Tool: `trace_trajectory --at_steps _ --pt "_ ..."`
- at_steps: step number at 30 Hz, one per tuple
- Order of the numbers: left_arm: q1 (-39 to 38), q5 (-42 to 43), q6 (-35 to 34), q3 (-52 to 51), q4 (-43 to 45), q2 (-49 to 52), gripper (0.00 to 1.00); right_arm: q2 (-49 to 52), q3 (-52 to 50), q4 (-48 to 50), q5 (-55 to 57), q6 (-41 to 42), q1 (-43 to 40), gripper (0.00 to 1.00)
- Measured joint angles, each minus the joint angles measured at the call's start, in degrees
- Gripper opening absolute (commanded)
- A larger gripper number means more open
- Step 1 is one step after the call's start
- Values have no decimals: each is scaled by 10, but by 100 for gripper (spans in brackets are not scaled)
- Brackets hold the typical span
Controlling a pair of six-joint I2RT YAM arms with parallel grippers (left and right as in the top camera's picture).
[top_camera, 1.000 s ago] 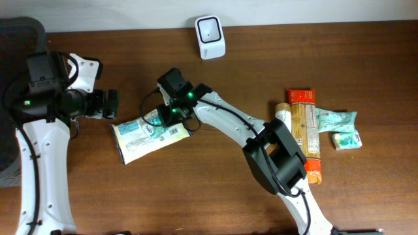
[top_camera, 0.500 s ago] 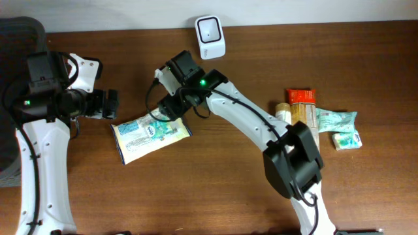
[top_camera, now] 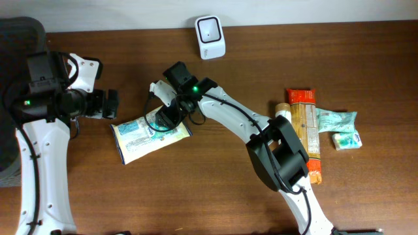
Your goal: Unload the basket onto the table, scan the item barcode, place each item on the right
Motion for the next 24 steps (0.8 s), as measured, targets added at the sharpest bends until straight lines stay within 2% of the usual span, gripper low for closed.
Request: trace_trajectory --at_steps 3,7,8,10,15,16,18,19,20,24 --pt "0 0 0 0 0 0 99 0 0 -22 -9 -3 0 46" --pt "0 0 0 0 0 0 99 0 0 -40 -12 -5 0 45" --pt "0 0 0 0 0 0 99 0 0 -40 -12 -5 0 45" --pt "0 0 0 0 0 0 99 0 0 -35 -14 -5 0 53" --pt "0 0 0 0 0 0 99 0 0 -12 -16 -5 4 54" --pt "0 0 0 0 0 0 99 3 0 -12 -16 -5 7 49" --pt "0 0 0 0 0 0 99 18 0 -13 -16 -4 10 33" --pt "0 0 0 0 0 0 99 25 0 -13 -21 -4 10 15" --pt "0 0 0 0 0 0 99 26 0 -12 -23 -2 10 5" --pt "0 0 0 0 0 0 99 26 5 -15 -29 5 10 4"
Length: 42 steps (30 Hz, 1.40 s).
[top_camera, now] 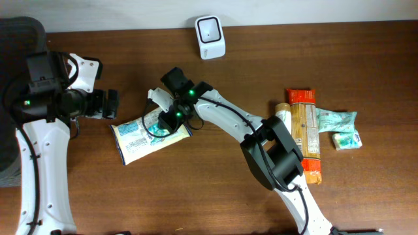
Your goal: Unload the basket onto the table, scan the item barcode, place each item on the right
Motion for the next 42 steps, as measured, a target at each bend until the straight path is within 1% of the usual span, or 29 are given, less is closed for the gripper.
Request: trace_trajectory --at_steps 4,5,7,9,10,12,13,15,16,17,18,19,21,22,23,26,27,28,29,30,31,32,33,34,36,37,39,40,42 --pt "0 0 0 0 0 0 99 -30 7 -61 7 42 -13 4" --pt "0 0 0 0 0 0 99 -55 7 -82 10 59 -19 4" --pt "0 0 0 0 0 0 99 -147 11 -128 16 106 -41 4" --pt "0 0 0 0 -1 0 99 -227 18 -214 16 150 -73 4" --pt "0 0 0 0 0 0 99 -255 24 -253 16 172 -96 4" --pt "0 0 0 0 0 0 99 -276 24 -289 18 212 -153 4" --pt "0 0 0 0 0 0 99 -275 6 -283 22 236 -178 4" --pt "0 0 0 0 0 0 99 -265 -90 -213 27 295 -197 4" --pt "0 0 0 0 0 0 99 -261 -126 -166 25 316 -197 4" --pt "0 0 0 0 0 0 99 -256 -231 -63 26 374 -197 4" --pt "0 0 0 0 1 0 99 -253 -268 -25 27 394 -197 4" --pt "0 0 0 0 1 0 99 -251 -316 53 28 425 -197 12" --pt "0 0 0 0 0 0 99 -251 -373 110 29 460 -197 29" --pt "0 0 0 0 0 0 99 -251 -386 117 29 470 -196 33" --pt "0 0 0 0 0 0 99 -251 -391 114 28 477 -195 33" --pt "0 0 0 0 0 0 99 -251 -391 91 23 452 -188 37" --pt "0 0 0 0 0 0 99 -251 -391 70 18 430 -187 40" --pt "0 0 0 0 0 0 99 -251 -391 50 15 400 -186 43" --pt "0 0 0 0 0 0 99 -251 -382 11 14 370 -186 48" --pt "0 0 0 0 -1 0 99 -251 -362 -32 13 326 -186 51" --pt "0 0 0 0 0 0 99 -250 -331 -71 13 284 -186 57" --pt "0 0 0 0 0 0 99 -250 -295 -105 13 244 -186 59" --pt "0 0 0 0 0 0 99 -251 -250 -118 16 193 -186 60" --pt "0 0 0 0 0 0 99 -252 -227 -116 22 152 -186 60" --pt "0 0 0 0 0 0 99 -253 -219 -107 31 77 -186 60" --pt "0 0 0 0 0 0 99 -247 -219 -107 35 20 -186 59" --pt "0 0 0 0 0 0 99 -233 -218 -107 36 -29 -186 59" --pt "0 0 0 0 0 0 99 -209 -218 -106 38 -62 -186 58" --pt "0 0 0 0 0 0 99 -173 -218 -97 40 -91 -186 54"
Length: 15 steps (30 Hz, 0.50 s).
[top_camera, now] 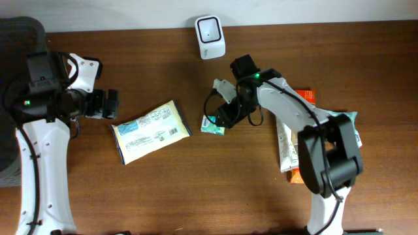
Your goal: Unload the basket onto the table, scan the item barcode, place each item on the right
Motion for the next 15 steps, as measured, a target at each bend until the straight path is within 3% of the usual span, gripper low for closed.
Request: trace_trajectory --at_steps 7,10,13,15 --pt "0 0 0 0 0 0 99 22 0 37 -8 -23 0 46" --pt "0 0 0 0 0 0 99 42 0 28 -18 -27 0 31" --pt "0 0 0 0 0 0 99 44 0 15 -29 -25 0 5" --pt "0 0 0 0 0 0 99 44 0 -7 -43 -20 0 4"
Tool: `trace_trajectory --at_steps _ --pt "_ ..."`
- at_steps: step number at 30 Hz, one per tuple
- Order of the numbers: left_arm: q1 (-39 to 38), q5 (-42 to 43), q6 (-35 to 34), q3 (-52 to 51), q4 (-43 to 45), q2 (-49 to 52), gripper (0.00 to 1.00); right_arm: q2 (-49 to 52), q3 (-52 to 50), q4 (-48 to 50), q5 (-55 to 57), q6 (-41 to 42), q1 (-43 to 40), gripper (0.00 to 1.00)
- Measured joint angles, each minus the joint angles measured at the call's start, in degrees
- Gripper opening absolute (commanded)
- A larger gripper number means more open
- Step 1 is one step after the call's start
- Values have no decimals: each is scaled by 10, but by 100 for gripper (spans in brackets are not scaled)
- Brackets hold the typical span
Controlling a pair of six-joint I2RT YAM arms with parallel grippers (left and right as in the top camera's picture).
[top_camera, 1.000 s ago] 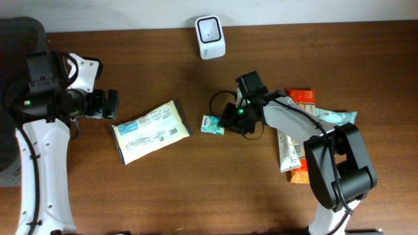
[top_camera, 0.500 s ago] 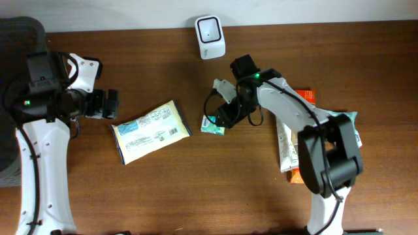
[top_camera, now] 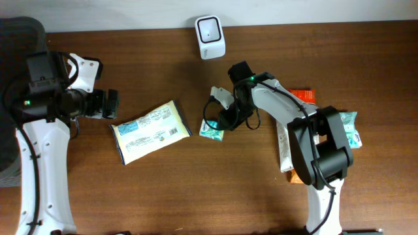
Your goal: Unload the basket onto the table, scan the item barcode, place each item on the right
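Observation:
My right gripper [top_camera: 219,123] is at mid-table, shut on a small teal packet [top_camera: 210,131] that pokes out below and left of its fingers. The white barcode scanner [top_camera: 210,28] stands upright at the far edge, well beyond the packet. A large white-and-yellow packet [top_camera: 151,130] lies flat, label side up, left of the teal one. At the left, my left gripper [top_camera: 112,104] hangs open beside the large packet's upper-left corner, holding nothing.
A pile of goods lies at the right: an orange packet [top_camera: 302,96], a long noodle pack [top_camera: 285,149] and teal packets [top_camera: 346,124]. The right arm's links reach across this pile. A cable loops by the right gripper.
My right gripper and the small teal packet have shifted slightly down and to the left. The right arm's elbow has swung over the pile. The left arm and the large packet have not moved.
My right gripper was first down over the right end of the large packet, and stayed there at the following moment. Later it was at mid-table, below the scanner, with the small teal packet. Now it sits slightly lower and left. The left arm never moved.

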Motion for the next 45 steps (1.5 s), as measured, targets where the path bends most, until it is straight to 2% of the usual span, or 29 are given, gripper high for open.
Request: trace_trajectory --at_steps 3,8,10,13,15,19,22,26,29,34,37,39,41,42,44,45 --pt "0 0 0 0 0 0 99 0 0 -23 -24 43 0 4" --pt "0 0 0 0 0 0 99 -7 0 -22 -34 197 0 4" --pt "0 0 0 0 0 0 99 -42 8 -19 -86 248 -7 4" --pt "0 0 0 0 0 0 99 -111 23 -10 -246 279 -57 4" --pt "0 0 0 0 0 0 99 -121 26 -7 -370 290 -104 4" --pt "0 0 0 0 0 0 99 -121 26 -6 -505 299 -169 4" --pt "0 0 0 0 0 0 99 -121 26 -6 -556 313 -206 4" --pt "0 0 0 0 0 0 99 -121 26 -6 -560 324 -218 4" --pt "0 0 0 0 0 0 99 -121 26 4 -455 326 -199 4" --pt "0 0 0 0 0 0 99 -121 35 4 -229 326 -106 4" --pt "0 0 0 0 0 0 99 -118 142 -42 -6 325 -43 4" --pt "0 0 0 0 0 0 99 -119 204 -10 160 324 1 4" --pt "0 0 0 0 0 0 99 -119 212 94 332 311 42 4" --pt "0 0 0 0 0 0 99 -118 211 128 368 300 50 4" --pt "0 0 0 0 -3 0 99 -82 221 319 485 232 62 4" --pt "0 0 0 0 0 0 99 -62 222 366 509 205 62 4"
